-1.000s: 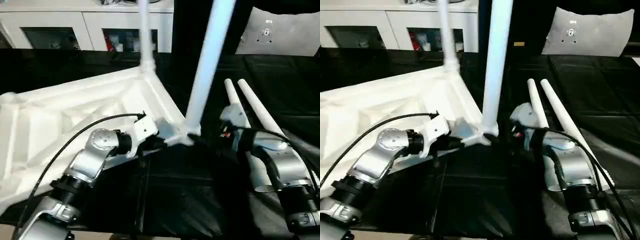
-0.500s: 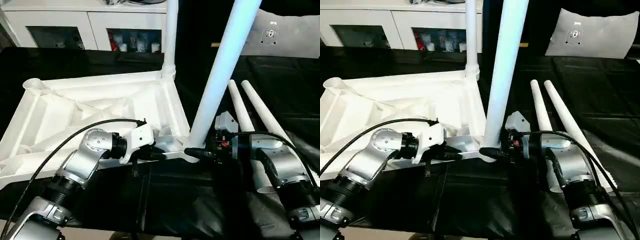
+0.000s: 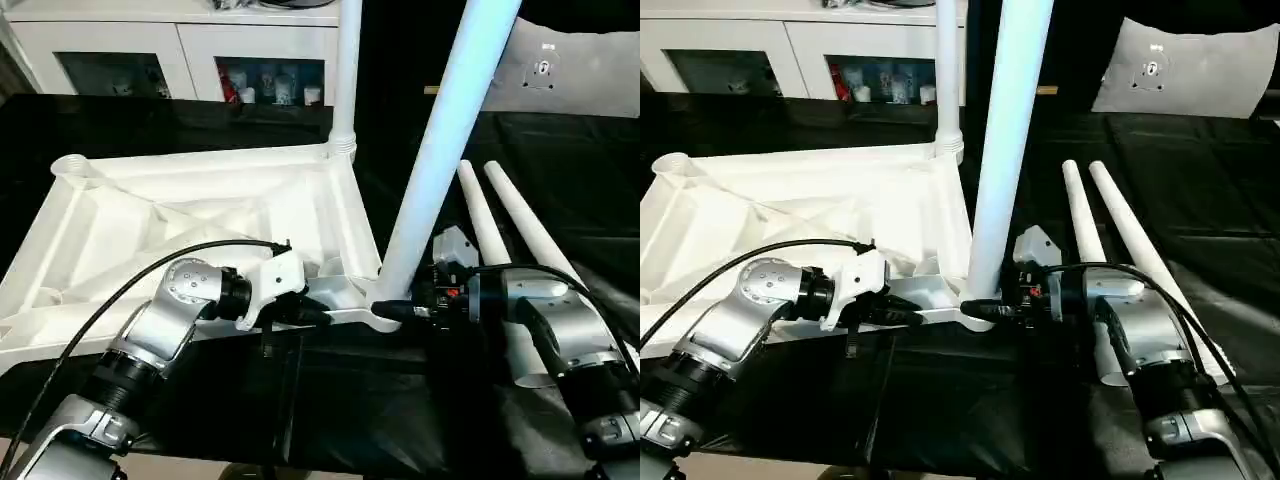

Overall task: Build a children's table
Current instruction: Rotate leg to tighten

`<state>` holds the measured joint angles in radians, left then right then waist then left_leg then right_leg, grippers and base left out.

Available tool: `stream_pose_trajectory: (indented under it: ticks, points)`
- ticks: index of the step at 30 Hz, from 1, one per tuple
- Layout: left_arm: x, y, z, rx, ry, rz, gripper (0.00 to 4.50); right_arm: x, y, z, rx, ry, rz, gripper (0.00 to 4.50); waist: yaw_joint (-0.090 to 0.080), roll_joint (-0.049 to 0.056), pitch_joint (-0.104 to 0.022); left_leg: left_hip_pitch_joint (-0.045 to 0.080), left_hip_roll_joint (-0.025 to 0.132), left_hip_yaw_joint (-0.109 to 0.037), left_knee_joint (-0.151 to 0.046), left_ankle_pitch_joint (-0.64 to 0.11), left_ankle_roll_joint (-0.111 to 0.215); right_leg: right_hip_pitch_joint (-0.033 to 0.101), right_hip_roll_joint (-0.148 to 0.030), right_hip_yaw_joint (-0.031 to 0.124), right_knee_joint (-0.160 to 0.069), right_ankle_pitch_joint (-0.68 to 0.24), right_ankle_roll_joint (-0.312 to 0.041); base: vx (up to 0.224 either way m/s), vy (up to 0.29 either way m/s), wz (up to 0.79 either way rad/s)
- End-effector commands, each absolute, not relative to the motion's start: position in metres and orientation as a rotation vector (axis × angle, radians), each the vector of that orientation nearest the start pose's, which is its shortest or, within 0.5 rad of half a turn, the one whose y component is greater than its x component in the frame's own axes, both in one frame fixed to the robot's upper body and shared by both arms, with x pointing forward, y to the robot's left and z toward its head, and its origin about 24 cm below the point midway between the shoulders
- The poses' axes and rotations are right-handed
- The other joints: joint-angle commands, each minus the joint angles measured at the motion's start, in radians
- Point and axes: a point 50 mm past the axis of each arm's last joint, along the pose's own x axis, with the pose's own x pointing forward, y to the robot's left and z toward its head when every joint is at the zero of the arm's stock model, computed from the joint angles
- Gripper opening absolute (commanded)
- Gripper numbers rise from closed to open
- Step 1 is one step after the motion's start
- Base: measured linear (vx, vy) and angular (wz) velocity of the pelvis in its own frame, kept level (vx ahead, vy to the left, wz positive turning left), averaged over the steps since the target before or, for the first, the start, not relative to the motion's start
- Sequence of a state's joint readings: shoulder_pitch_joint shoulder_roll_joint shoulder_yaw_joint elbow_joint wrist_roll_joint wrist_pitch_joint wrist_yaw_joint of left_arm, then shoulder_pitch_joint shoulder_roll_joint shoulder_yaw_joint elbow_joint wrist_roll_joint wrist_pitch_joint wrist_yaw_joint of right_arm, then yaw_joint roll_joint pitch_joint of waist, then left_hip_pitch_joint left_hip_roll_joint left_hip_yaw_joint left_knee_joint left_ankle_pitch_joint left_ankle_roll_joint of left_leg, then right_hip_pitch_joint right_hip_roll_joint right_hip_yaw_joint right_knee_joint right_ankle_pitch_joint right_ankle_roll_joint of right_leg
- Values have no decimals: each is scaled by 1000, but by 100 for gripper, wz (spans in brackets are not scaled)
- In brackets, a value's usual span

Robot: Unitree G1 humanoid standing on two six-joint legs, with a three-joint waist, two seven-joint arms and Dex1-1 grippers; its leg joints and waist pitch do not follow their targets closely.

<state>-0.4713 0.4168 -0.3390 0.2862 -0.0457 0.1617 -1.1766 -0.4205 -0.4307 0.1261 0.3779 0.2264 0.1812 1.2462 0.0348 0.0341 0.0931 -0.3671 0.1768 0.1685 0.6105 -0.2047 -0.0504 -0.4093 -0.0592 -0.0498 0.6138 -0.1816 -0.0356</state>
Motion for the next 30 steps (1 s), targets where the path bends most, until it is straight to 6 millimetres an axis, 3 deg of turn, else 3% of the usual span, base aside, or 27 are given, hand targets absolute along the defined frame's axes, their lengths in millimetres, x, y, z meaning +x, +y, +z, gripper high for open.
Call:
stream_pose_trajectory:
  ticks: [1,4,7,10,12,13,16,17,19,21,22,24,26,30]
  points:
    - [298,106,75,401,276,-1321,0,288,-142,57,-17,306,1283,269,-4,-11,-86,4,47,-7,-60,-50,125,63,-70,43,-65,-122,-262,0,0,0]
    - [304,96,77,371,261,-1239,0,290,-129,50,5,311,1193,269,-10,-12,-78,5,44,-8,-65,-95,91,61,-72,42,-79,-231,-233,0,0,0]
    - [319,78,83,317,229,-1055,0,299,-106,43,47,293,979,269,-20,-11,-76,7,39,-10,-69,-128,45,60,-72,41,-89,-338,-187,0,0,0]
    - [333,62,91,258,205,-886,0,310,-91,41,102,288,773,268,-36,-11,-76,8,37,-11,-70,-149,35,55,-69,41,-96,-347,-176,0,0,0]
    - [336,56,95,229,196,-834,0,314,-85,43,135,290,697,268,-36,-3,-79,7,35,-14,-69,-142,38,58,-69,42,-93,-323,-181,0,0,0]
    - [337,53,96,216,191,-819,0,316,-84,43,144,292,674,268,-40,-8,-80,5,34,-10,-68,-130,45,56,-67,44,-93,-292,-188,0,0,0]
    - [342,39,104,175,156,-736,0,324,-75,47,201,283,558,268,-40,-7,-87,0,31,-10,-63,-86,70,62,-68,44,-88,-218,-205,0,0,0]
    - [342,35,106,179,142,-735,0,325,-73,49,213,266,553,337,-39,-7,-89,-1,30,-7,-60,-74,85,63,-68,46,-86,-187,-212,0,0,0]
    - [341,32,106,193,131,-754,0,325,-74,48,206,262,548,337,-36,-7,-93,-8,29,-9,-59,-41,111,69,-68,45,-77,-124,-221,0,0,0]
    - [337,28,106,237,105,-810,0,325,-83,44,210,272,499,368,-44,-7,-98,-17,27,-14,-57,-6,137,78,-69,40,-69,-55,-229,0,0,0]
    - [335,29,105,246,104,-834,0,325,-88,43,203,269,482,368,-51,-7,-106,-18,27,-14,-50,24,158,79,-70,40,-61,2,-240,0,0,0]
    - [332,29,104,269,97,-887,0,325,-96,42,193,263,460,387,-46,-3,-113,-16,28,-12,-43,91,200,72,-68,40,-50,101,-264,0,0,0]
    - [331,30,103,274,100,-899,0,325,-101,42,185,255,446,412,-42,-1,-110,-15,32,-10,-41,96,228,67,-69,37,-51,104,-282,0,0,0]
    - [331,33,100,289,92,-931,0,324,-124,48,202,194,409,440,-31,1,-106,-11,39,-9,-45,28,203,65,-71,35,-60,-2,-273,0,0,0]
